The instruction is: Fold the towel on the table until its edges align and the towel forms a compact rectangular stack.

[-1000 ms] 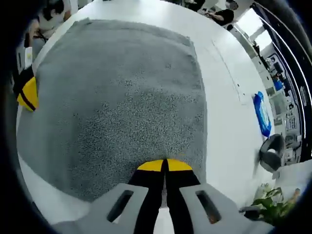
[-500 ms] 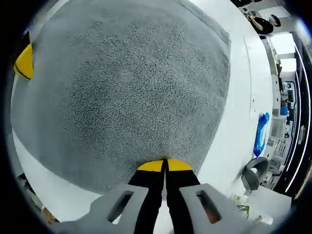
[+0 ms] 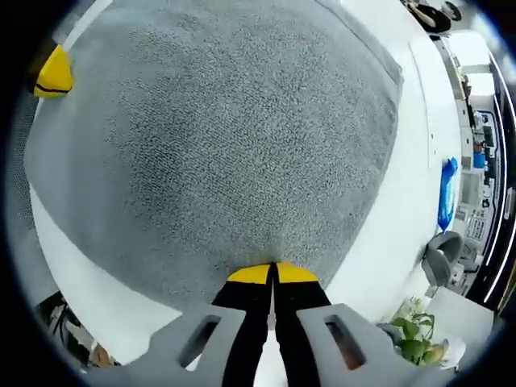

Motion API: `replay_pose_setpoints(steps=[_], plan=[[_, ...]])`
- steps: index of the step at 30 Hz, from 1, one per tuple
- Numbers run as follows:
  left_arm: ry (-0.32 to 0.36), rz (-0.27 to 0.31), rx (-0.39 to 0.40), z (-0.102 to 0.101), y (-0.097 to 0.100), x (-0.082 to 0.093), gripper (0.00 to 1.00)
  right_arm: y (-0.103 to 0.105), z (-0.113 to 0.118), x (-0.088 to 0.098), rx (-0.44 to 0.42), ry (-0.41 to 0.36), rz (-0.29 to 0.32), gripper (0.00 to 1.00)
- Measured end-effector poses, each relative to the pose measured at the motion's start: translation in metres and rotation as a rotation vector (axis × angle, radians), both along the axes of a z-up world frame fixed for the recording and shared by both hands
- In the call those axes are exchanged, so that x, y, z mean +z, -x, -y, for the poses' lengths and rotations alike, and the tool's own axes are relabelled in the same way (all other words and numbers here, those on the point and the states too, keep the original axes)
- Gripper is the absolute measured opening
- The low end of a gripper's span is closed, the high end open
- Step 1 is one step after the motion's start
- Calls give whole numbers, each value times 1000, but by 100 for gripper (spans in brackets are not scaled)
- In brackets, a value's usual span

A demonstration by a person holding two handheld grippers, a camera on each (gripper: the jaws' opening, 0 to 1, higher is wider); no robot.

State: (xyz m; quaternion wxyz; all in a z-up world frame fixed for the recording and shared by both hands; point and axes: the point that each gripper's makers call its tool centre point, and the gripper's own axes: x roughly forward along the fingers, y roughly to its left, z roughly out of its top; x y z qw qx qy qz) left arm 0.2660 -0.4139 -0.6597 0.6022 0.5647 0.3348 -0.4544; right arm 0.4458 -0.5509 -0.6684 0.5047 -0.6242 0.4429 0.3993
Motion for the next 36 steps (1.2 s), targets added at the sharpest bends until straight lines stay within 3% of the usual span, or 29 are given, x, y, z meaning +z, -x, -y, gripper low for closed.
replay_pose_setpoints(steps=[6,10,12,17,20,22,26,28,31,32,34,36], plan=[[-69,-34,12,-4,2,-1,1,15,9,0,-44,-2,32,0],[-55,4,21,-6,4,-1,1,25,17,0,-80,-6,45,0],[-30,42,50,-7,3,0,1,30,21,0,-90,-8,55,0],[76,75,124,-9,2,1,1,34,25,1,-149,-30,63,0],[103,56,148,-13,0,2,1,37,26,-1,-152,-10,69,0],[125,19,218,-16,-1,1,1,39,27,-1,-143,24,70,0],[160,15,243,-24,-3,2,1,39,27,-2,-125,88,79,0],[150,12,278,-35,-2,1,1,40,27,-1,-161,89,82,0],[193,-1,309,-40,-4,1,1,46,27,-1,-242,52,83,0],[209,-17,354,-42,-5,1,1,49,28,-1,-261,41,82,0],[167,-13,341,-48,-9,0,1,58,29,-1,-281,33,84,0],[85,21,236,-55,-15,0,1,65,29,-1,-299,30,93,0]])
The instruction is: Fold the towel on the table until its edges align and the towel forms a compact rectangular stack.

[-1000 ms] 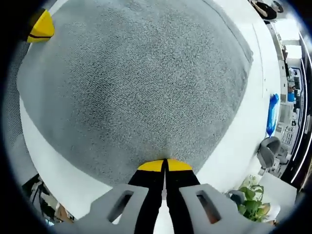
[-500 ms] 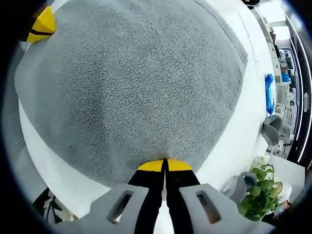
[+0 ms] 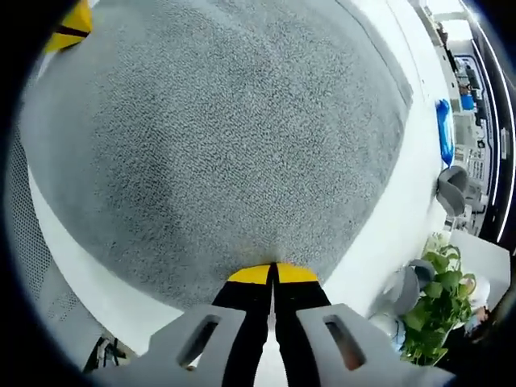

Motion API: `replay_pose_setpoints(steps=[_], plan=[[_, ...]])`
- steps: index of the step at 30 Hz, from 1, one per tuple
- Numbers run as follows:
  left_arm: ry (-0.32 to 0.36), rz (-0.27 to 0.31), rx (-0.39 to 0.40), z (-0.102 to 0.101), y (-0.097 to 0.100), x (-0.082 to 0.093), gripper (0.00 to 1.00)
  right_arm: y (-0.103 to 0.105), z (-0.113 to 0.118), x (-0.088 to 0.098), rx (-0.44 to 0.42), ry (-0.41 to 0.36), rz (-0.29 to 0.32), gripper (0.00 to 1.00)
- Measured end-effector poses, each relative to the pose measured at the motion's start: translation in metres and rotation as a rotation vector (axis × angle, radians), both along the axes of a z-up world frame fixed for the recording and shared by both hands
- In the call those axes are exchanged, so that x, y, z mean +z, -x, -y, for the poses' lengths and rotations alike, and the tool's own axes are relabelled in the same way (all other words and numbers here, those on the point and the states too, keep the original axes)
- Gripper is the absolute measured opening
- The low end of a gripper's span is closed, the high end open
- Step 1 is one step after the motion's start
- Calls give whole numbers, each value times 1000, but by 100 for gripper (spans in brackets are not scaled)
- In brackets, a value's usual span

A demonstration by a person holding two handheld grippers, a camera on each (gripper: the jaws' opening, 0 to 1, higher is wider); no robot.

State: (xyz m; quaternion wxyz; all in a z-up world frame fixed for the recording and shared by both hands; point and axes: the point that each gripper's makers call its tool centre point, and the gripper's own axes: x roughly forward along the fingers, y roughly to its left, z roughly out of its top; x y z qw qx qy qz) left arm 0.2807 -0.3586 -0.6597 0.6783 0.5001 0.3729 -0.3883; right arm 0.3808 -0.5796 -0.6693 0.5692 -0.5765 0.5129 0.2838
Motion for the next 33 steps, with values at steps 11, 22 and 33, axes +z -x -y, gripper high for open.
replay_pose_setpoints(steps=[11,22,33], plan=[[-14,56,180,-12,-6,1,1,15,-2,2,-107,-95,43,0],[87,17,267,-23,-9,2,1,36,-6,4,-163,-210,146,0],[99,18,273,-23,-8,2,1,36,-6,6,-161,-372,258,0]])
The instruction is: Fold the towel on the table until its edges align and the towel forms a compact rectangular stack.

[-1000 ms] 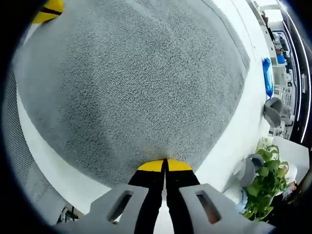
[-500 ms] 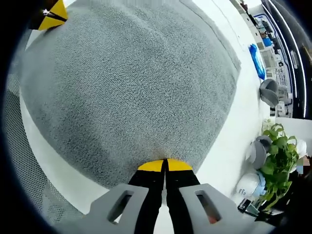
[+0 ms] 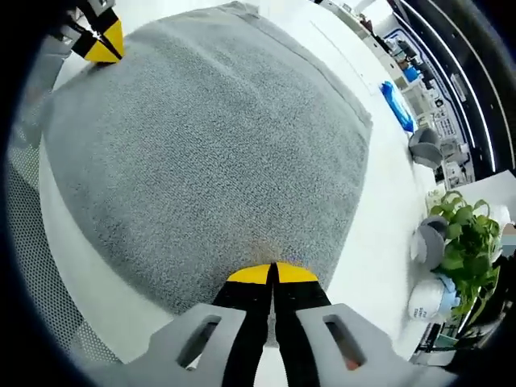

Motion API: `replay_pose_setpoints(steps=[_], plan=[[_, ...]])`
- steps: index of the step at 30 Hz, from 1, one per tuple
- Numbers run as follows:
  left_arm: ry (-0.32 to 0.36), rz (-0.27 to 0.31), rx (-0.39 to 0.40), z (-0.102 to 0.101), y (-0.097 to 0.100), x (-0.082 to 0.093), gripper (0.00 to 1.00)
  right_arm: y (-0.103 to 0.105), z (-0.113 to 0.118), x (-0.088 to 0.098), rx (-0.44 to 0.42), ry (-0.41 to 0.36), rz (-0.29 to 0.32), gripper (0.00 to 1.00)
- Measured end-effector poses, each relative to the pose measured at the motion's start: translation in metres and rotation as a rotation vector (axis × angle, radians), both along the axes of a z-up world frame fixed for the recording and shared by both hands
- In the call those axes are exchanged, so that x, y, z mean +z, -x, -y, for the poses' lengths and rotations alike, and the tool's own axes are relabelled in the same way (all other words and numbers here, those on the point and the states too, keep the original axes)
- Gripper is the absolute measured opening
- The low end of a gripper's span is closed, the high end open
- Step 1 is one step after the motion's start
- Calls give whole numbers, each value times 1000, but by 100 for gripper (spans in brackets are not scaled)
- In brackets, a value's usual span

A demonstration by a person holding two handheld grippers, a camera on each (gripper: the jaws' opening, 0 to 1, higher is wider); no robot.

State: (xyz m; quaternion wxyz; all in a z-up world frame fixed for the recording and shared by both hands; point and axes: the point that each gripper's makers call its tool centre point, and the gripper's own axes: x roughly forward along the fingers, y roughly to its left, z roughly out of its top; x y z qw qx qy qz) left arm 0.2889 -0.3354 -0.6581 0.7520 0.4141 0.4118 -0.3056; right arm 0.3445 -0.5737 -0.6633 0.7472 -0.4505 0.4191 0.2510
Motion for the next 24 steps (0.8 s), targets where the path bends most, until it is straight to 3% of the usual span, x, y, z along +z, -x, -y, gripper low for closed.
replay_pose_setpoints(steps=[5,9,14,20,24], plan=[[-51,25,-88,2,2,-1,1,0,-2,2,48,-21,114,0],[-44,25,-85,1,0,0,1,-2,0,2,14,-63,100,0],[16,5,-24,0,-2,1,1,-3,1,2,-23,-130,112,0],[17,11,-42,1,-1,0,1,-4,1,3,-112,-264,92,0],[29,7,-34,0,-1,0,1,-3,2,3,-114,-299,89,0]])
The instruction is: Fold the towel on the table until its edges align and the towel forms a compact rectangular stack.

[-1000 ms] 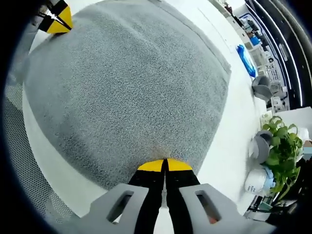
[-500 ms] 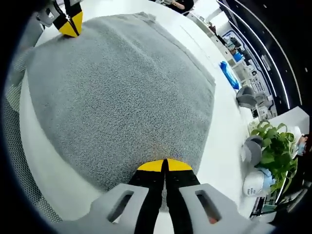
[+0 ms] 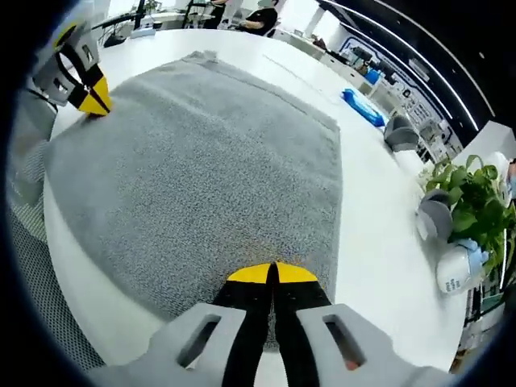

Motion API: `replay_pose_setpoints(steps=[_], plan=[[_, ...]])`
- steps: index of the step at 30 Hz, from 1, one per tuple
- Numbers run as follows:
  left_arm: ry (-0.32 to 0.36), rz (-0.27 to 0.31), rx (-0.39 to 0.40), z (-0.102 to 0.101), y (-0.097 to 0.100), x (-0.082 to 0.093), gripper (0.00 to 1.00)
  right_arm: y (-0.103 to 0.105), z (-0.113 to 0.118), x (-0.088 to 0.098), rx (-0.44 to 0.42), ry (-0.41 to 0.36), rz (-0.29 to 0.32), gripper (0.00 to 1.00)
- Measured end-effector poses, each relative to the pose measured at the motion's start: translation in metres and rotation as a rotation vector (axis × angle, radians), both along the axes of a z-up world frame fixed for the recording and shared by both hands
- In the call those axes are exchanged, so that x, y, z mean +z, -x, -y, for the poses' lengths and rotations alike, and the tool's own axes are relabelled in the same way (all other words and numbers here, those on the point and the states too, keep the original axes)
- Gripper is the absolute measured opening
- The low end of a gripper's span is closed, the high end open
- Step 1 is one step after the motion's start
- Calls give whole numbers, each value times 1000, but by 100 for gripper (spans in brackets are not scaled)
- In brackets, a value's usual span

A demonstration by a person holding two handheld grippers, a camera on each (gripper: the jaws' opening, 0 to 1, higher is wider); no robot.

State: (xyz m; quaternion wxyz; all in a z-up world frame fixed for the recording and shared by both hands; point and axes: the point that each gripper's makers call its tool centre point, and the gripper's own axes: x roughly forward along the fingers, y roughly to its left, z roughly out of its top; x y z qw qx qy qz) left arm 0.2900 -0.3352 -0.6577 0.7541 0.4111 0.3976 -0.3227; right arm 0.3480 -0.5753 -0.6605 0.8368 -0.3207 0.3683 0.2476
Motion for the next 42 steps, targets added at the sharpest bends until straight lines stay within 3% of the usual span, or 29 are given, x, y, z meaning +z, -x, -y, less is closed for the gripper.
replay_pose_setpoints(steps=[5,10,12,20,27,29,31,35,39,42], plan=[[40,-11,19,-1,-1,1,1,1,-3,0,-13,-43,-21,0],[73,-14,52,-5,-4,1,1,6,-8,0,19,-23,-25,0],[83,-14,103,-9,-7,0,1,6,-10,1,28,-22,-33,0],[26,15,79,-12,-9,1,1,10,-15,0,53,1,-51,0],[-28,36,-16,-11,-7,0,1,14,-17,-1,111,138,-66,0],[5,26,28,-12,-9,0,1,17,-14,-2,93,227,-100,0],[22,18,56,-13,-10,1,1,20,-16,-2,182,384,-127,0],[-11,33,8,-11,-8,1,1,20,-17,-5,207,504,-132,0],[12,25,44,-12,-9,1,1,20,-16,-4,263,504,-131,0],[7,24,32,-12,-9,1,1,21,-15,-4,209,373,-163,0]])
